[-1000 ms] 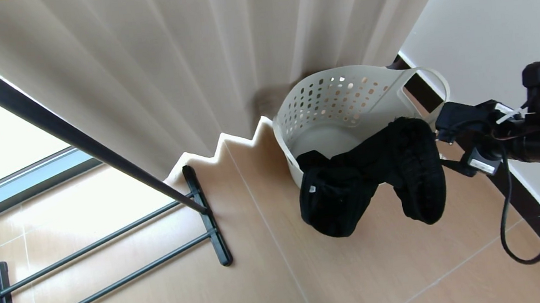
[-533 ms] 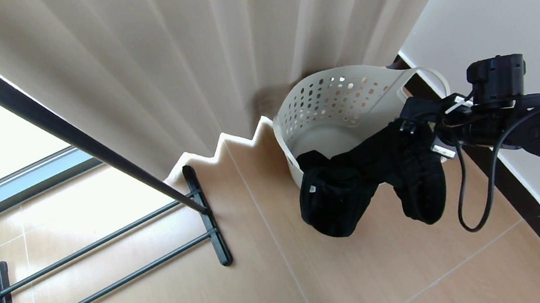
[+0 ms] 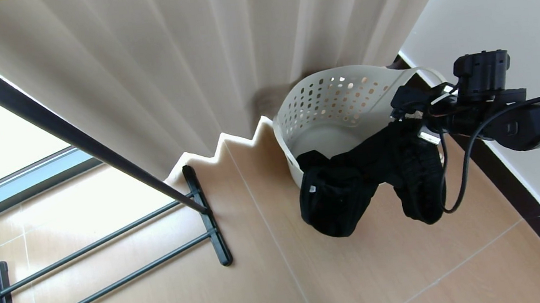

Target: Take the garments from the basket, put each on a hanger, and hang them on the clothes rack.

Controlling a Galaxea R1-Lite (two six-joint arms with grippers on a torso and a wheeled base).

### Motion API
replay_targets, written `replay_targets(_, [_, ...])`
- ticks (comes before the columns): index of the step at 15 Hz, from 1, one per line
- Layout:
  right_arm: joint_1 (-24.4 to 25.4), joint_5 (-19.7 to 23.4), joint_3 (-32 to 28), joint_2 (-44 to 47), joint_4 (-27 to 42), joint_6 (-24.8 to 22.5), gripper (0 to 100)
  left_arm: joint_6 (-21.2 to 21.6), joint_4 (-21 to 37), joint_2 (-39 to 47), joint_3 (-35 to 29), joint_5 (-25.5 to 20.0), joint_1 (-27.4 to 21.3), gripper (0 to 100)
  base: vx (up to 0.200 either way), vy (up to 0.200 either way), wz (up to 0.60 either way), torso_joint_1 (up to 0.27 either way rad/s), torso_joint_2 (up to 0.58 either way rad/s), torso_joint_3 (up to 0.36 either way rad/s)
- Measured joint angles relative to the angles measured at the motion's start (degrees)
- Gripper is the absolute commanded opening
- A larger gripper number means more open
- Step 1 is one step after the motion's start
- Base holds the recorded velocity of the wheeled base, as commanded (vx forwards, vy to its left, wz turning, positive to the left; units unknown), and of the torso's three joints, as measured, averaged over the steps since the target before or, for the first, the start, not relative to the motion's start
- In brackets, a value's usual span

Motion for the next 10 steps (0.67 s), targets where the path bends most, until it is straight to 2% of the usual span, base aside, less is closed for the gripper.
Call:
replay_targets(6, [-0.4, 0.1, 1.4, -0.5, -0.1, 5.3, 0, 0.0, 0.0, 0.0, 0.0, 0.0, 0.0, 100, 0.0, 0.0, 0.0, 0.0, 0.0, 0.0])
replay_targets(10, [-0.5, 0.3, 6.3, -6.8, 0.3, 13.2, 0, 0.0, 0.0, 0.0, 0.0, 0.0, 0.0, 100, 0.0, 0.0, 0.0, 0.0, 0.0, 0.0])
